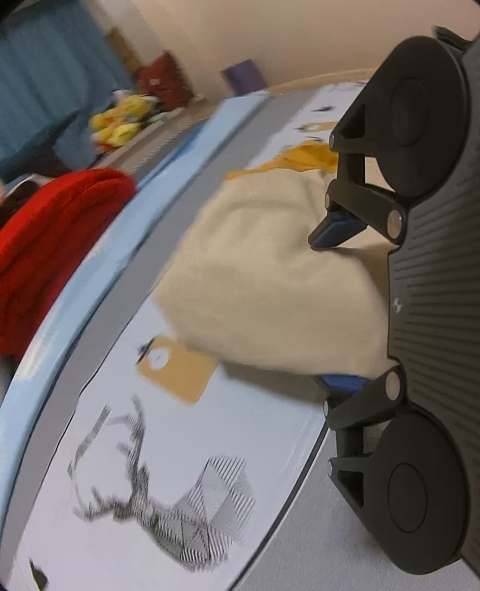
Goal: Fold large clothes
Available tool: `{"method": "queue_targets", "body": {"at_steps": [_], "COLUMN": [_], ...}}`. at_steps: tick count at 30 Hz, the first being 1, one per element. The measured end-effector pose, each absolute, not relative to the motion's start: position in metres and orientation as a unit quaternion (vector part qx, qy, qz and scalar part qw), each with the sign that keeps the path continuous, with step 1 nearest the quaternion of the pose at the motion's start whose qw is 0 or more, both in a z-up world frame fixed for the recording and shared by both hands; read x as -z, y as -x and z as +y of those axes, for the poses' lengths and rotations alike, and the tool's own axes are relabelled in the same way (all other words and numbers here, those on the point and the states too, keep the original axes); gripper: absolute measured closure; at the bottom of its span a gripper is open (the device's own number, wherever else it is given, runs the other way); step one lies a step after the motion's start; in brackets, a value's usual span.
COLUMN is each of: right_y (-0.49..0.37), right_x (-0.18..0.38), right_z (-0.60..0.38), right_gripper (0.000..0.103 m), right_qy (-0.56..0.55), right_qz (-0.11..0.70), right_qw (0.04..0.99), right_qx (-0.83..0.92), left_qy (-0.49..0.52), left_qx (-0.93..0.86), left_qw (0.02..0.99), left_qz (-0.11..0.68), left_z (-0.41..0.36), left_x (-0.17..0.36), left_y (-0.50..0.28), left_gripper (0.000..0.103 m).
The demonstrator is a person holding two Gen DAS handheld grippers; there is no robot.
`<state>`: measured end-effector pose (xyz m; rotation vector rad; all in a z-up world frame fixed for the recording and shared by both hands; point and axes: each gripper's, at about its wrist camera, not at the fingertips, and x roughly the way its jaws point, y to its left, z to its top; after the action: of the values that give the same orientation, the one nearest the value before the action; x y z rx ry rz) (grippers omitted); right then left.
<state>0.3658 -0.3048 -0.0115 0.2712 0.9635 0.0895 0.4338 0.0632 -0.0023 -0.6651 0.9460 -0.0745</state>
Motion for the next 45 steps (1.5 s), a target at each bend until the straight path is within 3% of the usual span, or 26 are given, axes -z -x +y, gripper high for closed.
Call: {"method": "queue_targets", "body": {"at_steps": [4,7,11,14,21,23,24,35,39,43,45], "right_y": [-0.351,-0.342,-0.330,-0.320,-0.293,-0.287,-0.284,-0.255,-0.240,-0.216,-0.193], "right_x": [0.007,0.009,0.008,0.013,0.003,0.003,0.004,-0.005,-0.012,-0.043,-0.063], "right_z": [-0.309,-0.311,-0.321,-0.322,-0.327,-0.327,-0.326,-0.323,-0.325,-0.331,-0.330], "right_gripper": [0.069,0.065,0.063,0.063,0.061,0.061,0.061,0.061,0.061,0.059,0.047], "right_qy": [-0.145,-0.123,-0.113,-0.085,-0.074,-0.074,-0.072,-0.089,-0.033,0.013,0.023], "right_qz": [0.467,0.484,0.497,0.513,0.513,0.519,0.523,0.536,0.529,0.455,0.399], "right_qw": [0.870,0.863,0.856,0.848,0.849,0.845,0.842,0.831,0.842,0.890,0.917], "right_qx": [-0.065,-0.074,-0.090,-0.102,-0.101,-0.105,-0.109,-0.119,-0.102,-0.031,0.003], "left_qy": [0.335,0.291,0.092,-0.085,0.089,0.171,0.192,0.070,0.016,-0.058,-0.066], "left_qx": [0.018,0.078,0.171,0.157,0.098,0.112,0.115,0.134,0.110,0.066,0.061], "left_qw": [0.844,0.847,0.854,0.858,0.828,0.807,0.808,0.860,0.859,0.854,0.874], "left_qz": [0.418,0.438,0.483,0.482,0.545,0.555,0.545,0.488,0.499,0.513,0.477], "left_z": [0.089,0.077,0.020,-0.015,0.020,0.030,0.034,0.033,0.025,0.017,0.013], "left_x": [-0.011,-0.027,-0.029,-0.002,-0.004,0.008,0.009,-0.005,-0.014,-0.031,-0.052], "left_y": [-0.415,-0.401,-0.366,-0.339,-0.323,-0.321,-0.321,-0.312,-0.286,-0.248,-0.218], "left_gripper": [0.028,0.028,0.027,0.016,0.017,0.027,0.027,0.031,0.021,0.017,0.014]}}
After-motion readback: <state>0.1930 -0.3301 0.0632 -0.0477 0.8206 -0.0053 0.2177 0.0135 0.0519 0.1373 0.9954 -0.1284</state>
